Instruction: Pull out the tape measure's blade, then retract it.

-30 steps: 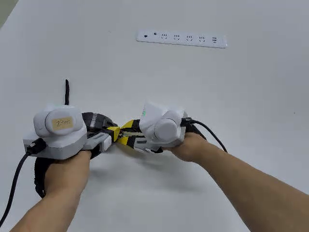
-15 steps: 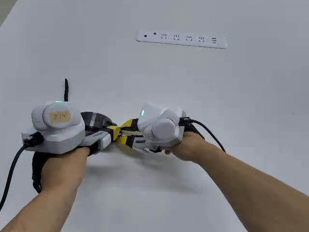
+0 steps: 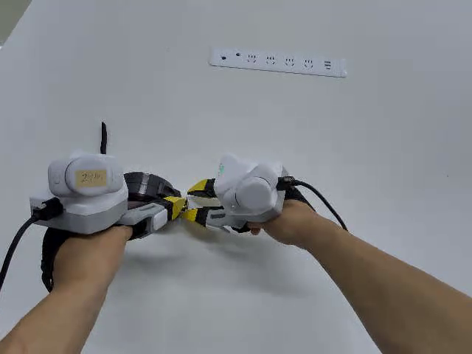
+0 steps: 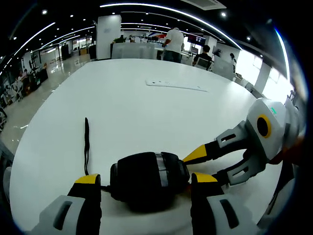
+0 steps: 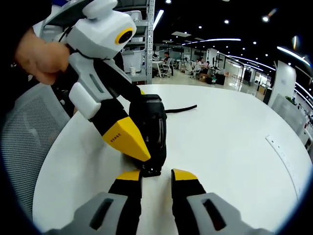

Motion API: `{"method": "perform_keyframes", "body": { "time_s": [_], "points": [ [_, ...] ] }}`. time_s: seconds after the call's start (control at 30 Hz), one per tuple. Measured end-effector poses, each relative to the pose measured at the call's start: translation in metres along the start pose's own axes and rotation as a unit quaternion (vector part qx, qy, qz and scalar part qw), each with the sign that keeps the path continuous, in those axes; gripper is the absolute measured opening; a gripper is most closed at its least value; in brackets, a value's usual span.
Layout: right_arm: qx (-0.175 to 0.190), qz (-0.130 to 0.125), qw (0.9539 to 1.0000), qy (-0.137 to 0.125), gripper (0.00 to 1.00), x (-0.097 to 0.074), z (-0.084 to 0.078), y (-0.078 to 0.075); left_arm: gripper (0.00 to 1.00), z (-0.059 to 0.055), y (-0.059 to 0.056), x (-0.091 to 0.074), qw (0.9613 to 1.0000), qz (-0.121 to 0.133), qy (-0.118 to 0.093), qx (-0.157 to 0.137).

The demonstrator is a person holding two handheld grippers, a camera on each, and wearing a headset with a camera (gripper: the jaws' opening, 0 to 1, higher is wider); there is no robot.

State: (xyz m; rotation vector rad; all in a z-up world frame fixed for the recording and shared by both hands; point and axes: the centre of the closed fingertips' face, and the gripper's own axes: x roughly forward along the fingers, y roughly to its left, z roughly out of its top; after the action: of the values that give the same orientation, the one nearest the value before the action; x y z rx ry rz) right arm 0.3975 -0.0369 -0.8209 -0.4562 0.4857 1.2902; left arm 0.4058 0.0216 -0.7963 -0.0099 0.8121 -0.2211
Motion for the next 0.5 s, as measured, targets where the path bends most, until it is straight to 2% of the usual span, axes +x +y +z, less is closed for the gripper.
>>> {"method": "perform_keyframes", "body": {
  "time_s": [0.23,0.37,0.5],
  "points": [
    [0.006,-0.004,1.0,0.0,0.28,-0.012,-0.001,-0.003,0.75,0.001,-0.002,-0.002,0.9994,-0.006,0.0,0.033],
    [0.012,-0.008,0.9999,0.003,0.34,-0.02,-0.003,-0.005,0.79,0.001,-0.004,-0.002,0.999,-0.023,0.003,0.039],
    [0.013,-0.014,0.9998,0.003,0.4,-0.028,-0.006,-0.005,0.83,0.001,-0.009,-0.003,0.9975,-0.045,-0.003,0.054]
  ]
}}
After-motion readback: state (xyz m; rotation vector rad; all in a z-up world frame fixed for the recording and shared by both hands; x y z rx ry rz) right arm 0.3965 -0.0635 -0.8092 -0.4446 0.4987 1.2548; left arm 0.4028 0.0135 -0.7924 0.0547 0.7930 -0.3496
